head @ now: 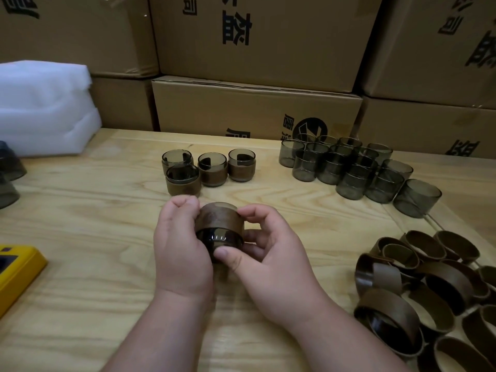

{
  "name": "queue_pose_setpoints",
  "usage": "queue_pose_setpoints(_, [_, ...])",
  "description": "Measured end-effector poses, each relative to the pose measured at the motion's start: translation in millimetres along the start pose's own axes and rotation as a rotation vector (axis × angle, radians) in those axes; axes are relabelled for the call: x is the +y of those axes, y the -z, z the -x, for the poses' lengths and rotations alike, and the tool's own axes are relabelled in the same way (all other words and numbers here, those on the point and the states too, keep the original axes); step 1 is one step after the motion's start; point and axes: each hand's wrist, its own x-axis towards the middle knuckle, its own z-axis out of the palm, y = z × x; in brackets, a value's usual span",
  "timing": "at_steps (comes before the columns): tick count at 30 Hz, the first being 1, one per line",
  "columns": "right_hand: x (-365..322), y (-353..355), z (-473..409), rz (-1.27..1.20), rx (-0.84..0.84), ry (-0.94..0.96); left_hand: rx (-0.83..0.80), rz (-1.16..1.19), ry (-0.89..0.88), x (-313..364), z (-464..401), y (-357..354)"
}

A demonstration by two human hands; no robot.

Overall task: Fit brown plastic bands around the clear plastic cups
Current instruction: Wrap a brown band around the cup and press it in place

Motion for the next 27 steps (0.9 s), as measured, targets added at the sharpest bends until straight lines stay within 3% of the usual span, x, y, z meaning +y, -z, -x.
queue_pose_setpoints(5, [-1.2,-1.9,1.3,0.024,-0.016,-0.018,0.057,0.024,0.011,4.3,1.7,-2.1])
queue_pose_setpoints(12, [-2.8,-1.2,2.0,0.057,-0.023,-0.034,0.015,-0.056,0.002,6.5,0.2,-2.9])
queue_pose_setpoints(27, [-2.7,-3.1,1.5,0.030,-0.020,-0.013,0.003,0.007,0.081,0.3,-2.8,1.6])
